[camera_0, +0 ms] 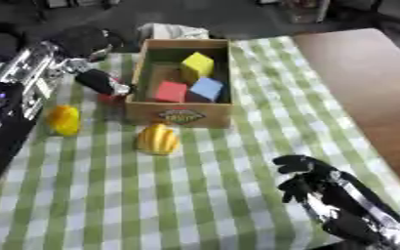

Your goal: Pick up objects on the table and place them in the box.

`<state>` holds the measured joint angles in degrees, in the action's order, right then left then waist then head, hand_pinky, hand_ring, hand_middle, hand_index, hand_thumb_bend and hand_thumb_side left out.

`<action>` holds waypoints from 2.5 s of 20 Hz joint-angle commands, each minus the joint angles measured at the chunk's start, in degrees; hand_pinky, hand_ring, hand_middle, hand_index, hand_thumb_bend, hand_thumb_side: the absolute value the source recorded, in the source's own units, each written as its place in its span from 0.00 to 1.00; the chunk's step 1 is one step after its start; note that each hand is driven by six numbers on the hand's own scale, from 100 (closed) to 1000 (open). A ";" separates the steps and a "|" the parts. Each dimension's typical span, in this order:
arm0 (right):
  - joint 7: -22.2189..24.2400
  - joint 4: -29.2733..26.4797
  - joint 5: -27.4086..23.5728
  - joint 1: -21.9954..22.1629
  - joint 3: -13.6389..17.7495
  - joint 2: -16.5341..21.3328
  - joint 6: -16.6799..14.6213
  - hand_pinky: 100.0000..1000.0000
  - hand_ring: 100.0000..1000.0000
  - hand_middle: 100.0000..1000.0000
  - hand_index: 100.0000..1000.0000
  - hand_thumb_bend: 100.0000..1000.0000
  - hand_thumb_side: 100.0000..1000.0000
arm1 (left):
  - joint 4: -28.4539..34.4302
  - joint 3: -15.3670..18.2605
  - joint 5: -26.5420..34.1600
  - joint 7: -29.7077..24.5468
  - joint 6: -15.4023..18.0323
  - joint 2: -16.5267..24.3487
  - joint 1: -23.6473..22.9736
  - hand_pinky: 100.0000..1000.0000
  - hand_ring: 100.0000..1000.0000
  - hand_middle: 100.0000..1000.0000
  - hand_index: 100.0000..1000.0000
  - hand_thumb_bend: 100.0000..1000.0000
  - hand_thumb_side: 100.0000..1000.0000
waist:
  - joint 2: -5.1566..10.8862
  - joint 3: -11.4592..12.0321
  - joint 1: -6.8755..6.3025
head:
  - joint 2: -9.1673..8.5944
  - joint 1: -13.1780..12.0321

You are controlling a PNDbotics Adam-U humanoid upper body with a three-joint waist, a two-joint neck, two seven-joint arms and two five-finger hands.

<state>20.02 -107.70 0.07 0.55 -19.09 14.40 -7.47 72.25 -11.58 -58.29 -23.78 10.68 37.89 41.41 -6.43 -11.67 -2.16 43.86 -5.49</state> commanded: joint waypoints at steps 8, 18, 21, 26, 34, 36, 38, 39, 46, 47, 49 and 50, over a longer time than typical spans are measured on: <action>-0.61 -0.73 0.42 -0.05 0.61 0.85 -0.02 0.66 0.45 0.81 0.73 0.00 0.41 | -7.13 4.88 1.25 -8.46 -9.04 4.73 -3.67 0.75 0.69 0.78 0.93 0.49 0.54 | 0.74 0.65 0.18 | 0.26 0.39; -0.71 -0.87 0.51 0.20 0.59 0.71 0.02 0.66 0.45 0.81 0.73 0.00 0.41 | -13.29 5.13 0.83 -7.97 -8.97 1.45 -4.74 0.71 0.65 0.74 0.91 0.43 0.53 | 0.63 0.73 0.79 | 0.26 0.60; -0.64 -0.89 0.51 0.24 0.53 0.66 0.05 0.66 0.45 0.81 0.73 0.00 0.41 | -14.37 4.89 0.79 -8.57 -8.58 0.74 -4.93 0.69 0.62 0.72 0.88 0.40 0.43 | 0.65 0.73 0.91 | 0.26 0.62; -0.71 -0.93 0.56 0.33 0.57 0.62 0.07 0.66 0.45 0.81 0.73 0.00 0.41 | -13.36 4.72 1.43 -8.33 -8.27 0.78 -4.80 0.59 0.48 0.50 0.72 0.12 0.23 | 0.70 0.68 1.06 | 0.26 0.67; -0.73 -0.85 0.62 0.49 0.50 0.70 0.10 0.66 0.45 0.81 0.73 0.00 0.41 | 0.41 4.22 8.82 -6.47 -7.11 3.49 -1.99 0.53 0.43 0.42 0.63 0.00 0.17 | 0.82 0.86 0.98 | 0.26 0.78; -0.65 -0.82 0.59 0.50 0.41 0.69 0.10 0.66 0.45 0.81 0.73 0.00 0.41 | 2.78 3.30 10.56 -6.40 -6.85 3.00 -0.02 0.53 0.43 0.42 0.64 0.00 0.17 | 0.89 0.80 0.96 | 0.26 0.72; -0.58 -0.81 0.53 0.47 0.32 0.67 0.11 0.66 0.45 0.81 0.73 0.00 0.41 | 4.18 1.73 11.65 -6.72 -6.30 1.92 1.99 0.53 0.44 0.42 0.64 0.00 0.17 | 0.93 0.59 1.00 | 0.26 0.76; -0.53 -0.82 0.50 0.47 0.26 0.67 0.11 0.66 0.45 0.81 0.73 0.00 0.41 | 4.47 0.60 11.69 -7.09 -5.76 1.04 3.22 0.54 0.44 0.43 0.64 0.00 0.17 | 0.95 0.32 1.03 | 0.26 0.65; -0.26 -0.82 0.23 0.32 -0.08 0.42 0.21 0.66 0.45 0.80 0.73 0.00 0.41 | -0.84 -4.39 6.24 -6.62 -3.39 -6.84 9.18 0.56 0.46 0.46 0.68 0.02 0.18 | 0.80 -1.33 1.36 | 0.26 0.16; -0.20 -0.84 0.20 0.27 -0.14 0.43 0.22 0.66 0.45 0.80 0.73 0.00 0.41 | -1.51 -4.71 5.29 -5.82 -3.22 -7.82 9.49 0.56 0.47 0.47 0.69 0.02 0.18 | 0.74 -1.50 1.44 | 0.26 0.02; -0.12 -0.91 0.13 0.20 -0.23 0.42 0.24 0.66 0.45 0.80 0.73 0.00 0.41 | -3.09 -4.99 3.41 -3.99 -3.38 -9.52 9.84 0.57 0.49 0.49 0.71 0.03 0.18 | 0.68 -1.78 1.57 | 0.26 -0.25; -0.08 -0.94 0.07 0.15 -0.29 0.38 0.26 0.66 0.45 0.80 0.73 0.00 0.41 | -4.01 -5.00 2.43 -2.87 -3.73 -10.26 9.94 0.58 0.50 0.51 0.73 0.03 0.19 | 0.66 -1.90 1.62 | 0.26 -0.35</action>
<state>19.82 -107.71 0.36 1.05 -19.34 14.41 -7.17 68.61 -16.75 -54.63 -27.89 7.06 27.63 49.95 -6.34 -13.52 -0.64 43.86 -5.55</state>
